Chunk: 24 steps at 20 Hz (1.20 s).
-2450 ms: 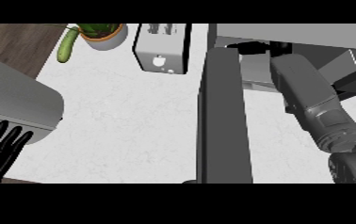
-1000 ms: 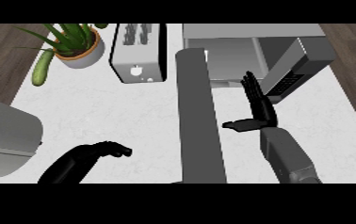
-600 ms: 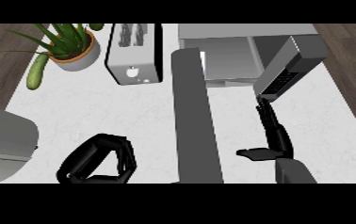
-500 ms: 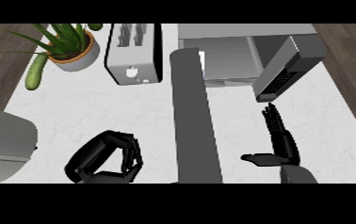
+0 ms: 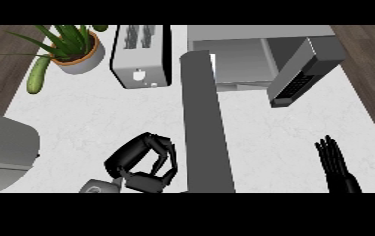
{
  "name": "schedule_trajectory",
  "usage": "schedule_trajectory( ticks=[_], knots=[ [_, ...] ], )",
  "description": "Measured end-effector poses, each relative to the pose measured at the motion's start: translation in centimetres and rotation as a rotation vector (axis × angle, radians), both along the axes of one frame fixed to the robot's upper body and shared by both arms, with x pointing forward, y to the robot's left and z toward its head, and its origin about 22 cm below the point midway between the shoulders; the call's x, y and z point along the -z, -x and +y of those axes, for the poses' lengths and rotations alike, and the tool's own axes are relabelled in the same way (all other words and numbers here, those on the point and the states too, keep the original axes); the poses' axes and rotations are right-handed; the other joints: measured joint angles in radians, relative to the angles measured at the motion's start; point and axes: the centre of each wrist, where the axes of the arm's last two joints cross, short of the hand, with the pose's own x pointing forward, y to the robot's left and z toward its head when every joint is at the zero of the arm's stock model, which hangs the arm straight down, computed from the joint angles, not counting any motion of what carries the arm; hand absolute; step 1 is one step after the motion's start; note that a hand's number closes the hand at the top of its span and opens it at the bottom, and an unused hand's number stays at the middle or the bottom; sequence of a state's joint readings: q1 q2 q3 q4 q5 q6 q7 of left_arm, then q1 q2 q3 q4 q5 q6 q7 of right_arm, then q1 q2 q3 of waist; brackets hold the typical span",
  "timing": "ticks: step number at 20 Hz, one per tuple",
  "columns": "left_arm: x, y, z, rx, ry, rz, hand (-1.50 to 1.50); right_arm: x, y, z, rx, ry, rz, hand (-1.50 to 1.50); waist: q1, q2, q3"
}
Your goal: Pick up the milk, place it into the microwave and close the microwave
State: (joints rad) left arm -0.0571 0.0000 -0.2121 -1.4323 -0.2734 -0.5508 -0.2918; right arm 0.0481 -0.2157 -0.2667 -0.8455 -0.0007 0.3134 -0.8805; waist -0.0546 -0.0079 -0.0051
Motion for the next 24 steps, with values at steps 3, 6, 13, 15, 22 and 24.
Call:
schedule_trajectory(
  ticks=[3,6,13,15,22,24],
  knots=[
    [1.2,0.3,-2.0,0.013,0.003,-0.019,1.50,-1.5,1.7,-1.2,-0.010,-0.009,-0.022,-1.50,-0.001,0.002,0.000],
    [1.7,0.1,-4.4,0.037,0.004,-0.038,1.50,-3.1,2.9,-1.6,-0.019,-0.012,-0.060,-1.50,0.000,0.004,0.001],
    [2.9,1.8,-9.4,0.090,-0.024,0.007,1.50,-6.8,3.5,-1.0,-0.121,-0.073,-0.120,-1.50,-0.013,0.008,0.001],
    [3.0,2.2,-10.5,0.080,-0.033,0.006,1.50,-8.1,3.3,-0.6,-0.163,-0.090,-0.136,-1.50,-0.020,0.009,0.001],
    [2.3,2.3,-13.1,0.006,-0.081,-0.012,1.50,-12.2,2.1,0.9,-0.302,-0.127,-0.198,-1.50,-0.050,0.016,0.000],
    [2.0,2.1,-13.6,-0.022,-0.093,-0.025,1.50,-13.2,1.9,1.3,-0.339,-0.128,-0.209,-1.50,-0.061,0.018,0.000]
  ],
)
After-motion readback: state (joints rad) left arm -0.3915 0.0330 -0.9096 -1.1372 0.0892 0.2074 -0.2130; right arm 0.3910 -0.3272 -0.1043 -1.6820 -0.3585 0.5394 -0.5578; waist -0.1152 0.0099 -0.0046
